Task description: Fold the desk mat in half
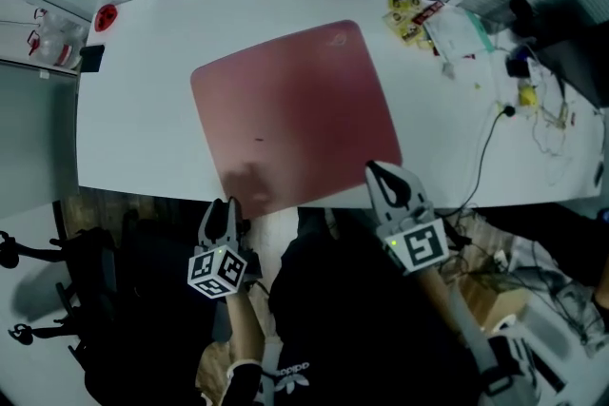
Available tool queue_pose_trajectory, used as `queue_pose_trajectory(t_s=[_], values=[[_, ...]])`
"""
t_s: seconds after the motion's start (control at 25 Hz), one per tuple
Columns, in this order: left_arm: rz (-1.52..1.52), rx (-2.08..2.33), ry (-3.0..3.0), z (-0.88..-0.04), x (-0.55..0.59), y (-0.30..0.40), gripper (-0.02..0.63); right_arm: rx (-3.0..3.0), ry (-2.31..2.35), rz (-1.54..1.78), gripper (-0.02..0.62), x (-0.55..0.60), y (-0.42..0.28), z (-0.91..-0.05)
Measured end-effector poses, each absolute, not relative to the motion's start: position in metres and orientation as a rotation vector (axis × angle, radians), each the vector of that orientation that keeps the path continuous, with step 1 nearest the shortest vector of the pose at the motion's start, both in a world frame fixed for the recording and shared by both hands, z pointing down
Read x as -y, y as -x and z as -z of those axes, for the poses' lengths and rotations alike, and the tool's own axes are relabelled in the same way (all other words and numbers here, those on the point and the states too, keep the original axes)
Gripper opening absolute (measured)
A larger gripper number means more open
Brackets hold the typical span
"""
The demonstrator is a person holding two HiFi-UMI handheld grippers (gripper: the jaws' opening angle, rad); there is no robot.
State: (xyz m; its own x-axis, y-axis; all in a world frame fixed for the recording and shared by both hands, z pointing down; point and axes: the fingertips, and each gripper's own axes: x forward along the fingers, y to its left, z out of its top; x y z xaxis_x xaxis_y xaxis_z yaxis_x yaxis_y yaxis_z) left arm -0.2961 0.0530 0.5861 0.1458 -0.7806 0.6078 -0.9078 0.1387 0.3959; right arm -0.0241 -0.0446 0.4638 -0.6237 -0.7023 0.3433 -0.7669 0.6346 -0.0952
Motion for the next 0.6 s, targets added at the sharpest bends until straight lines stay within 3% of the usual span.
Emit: queue_pose_trajectory(t_s=[0.6], values=[[-0.228, 1.334, -1.383, -0.676, -0.112, 0.289, 0.144, 2.559, -1.171, -0.347, -0.002, 0.031, 0.041, -0.472]])
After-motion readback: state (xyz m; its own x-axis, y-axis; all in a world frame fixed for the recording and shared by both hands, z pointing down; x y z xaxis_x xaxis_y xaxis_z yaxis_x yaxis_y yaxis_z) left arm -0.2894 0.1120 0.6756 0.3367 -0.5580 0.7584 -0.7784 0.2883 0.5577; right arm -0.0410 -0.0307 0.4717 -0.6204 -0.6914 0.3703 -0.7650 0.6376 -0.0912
